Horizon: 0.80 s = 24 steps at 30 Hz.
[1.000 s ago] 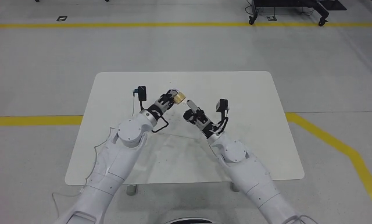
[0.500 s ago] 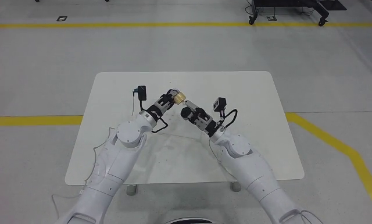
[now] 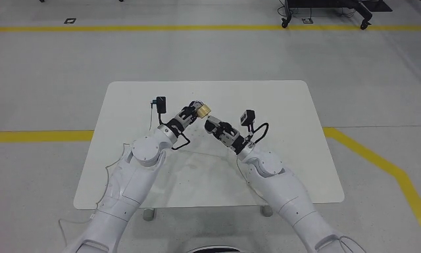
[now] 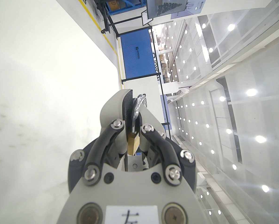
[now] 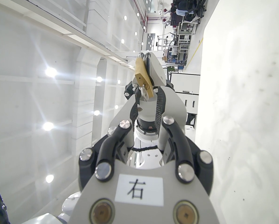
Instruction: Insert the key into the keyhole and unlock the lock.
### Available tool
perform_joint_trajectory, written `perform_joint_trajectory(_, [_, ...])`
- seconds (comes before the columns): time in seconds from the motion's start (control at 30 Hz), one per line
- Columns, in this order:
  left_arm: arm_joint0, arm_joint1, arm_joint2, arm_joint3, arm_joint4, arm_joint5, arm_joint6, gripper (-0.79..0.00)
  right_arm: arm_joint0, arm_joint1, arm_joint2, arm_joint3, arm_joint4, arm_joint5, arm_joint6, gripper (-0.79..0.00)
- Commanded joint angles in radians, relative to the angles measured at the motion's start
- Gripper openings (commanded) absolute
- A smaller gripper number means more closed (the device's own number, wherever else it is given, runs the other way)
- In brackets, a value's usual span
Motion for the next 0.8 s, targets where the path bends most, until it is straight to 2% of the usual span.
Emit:
perform_joint_trajectory(0.0, [-0.001,0.000,0.000,0.000,0.002,0.000,-0.003,-0.785,0.001,0.000,0.001,0.002,0.008,0.002,0.002,-0.668])
perform_joint_trajectory(0.07, [-0.001,-0.001,0.000,0.001,0.002,-0.001,-0.007,-0.785,0.001,-0.001,0.001,0.004,0.017,0.005,0.003,-0.745])
perform_joint_trajectory(0.13, [-0.001,-0.001,0.000,0.001,0.004,-0.003,-0.009,-0.785,0.002,-0.002,0.002,0.008,0.025,0.012,-0.003,-0.739])
perform_joint_trajectory(0.23, [0.000,-0.001,0.000,0.002,0.007,-0.004,-0.010,-0.785,0.004,-0.003,0.004,0.012,0.033,0.014,-0.001,-0.785])
perform_joint_trajectory(0.43, [0.004,-0.002,0.002,-0.003,0.018,-0.006,-0.013,-0.785,0.004,-0.005,0.003,0.014,0.070,0.028,0.025,-0.785])
perform_joint_trajectory(0.6, [0.004,-0.002,0.003,-0.005,0.028,-0.008,-0.018,-0.785,0.008,-0.007,0.014,0.029,0.172,0.048,0.109,-0.785])
perform_joint_trajectory(0.77, [0.006,-0.001,0.002,-0.009,0.038,-0.018,-0.021,-0.785,0.028,-0.007,0.024,0.064,0.265,0.117,0.215,-0.785])
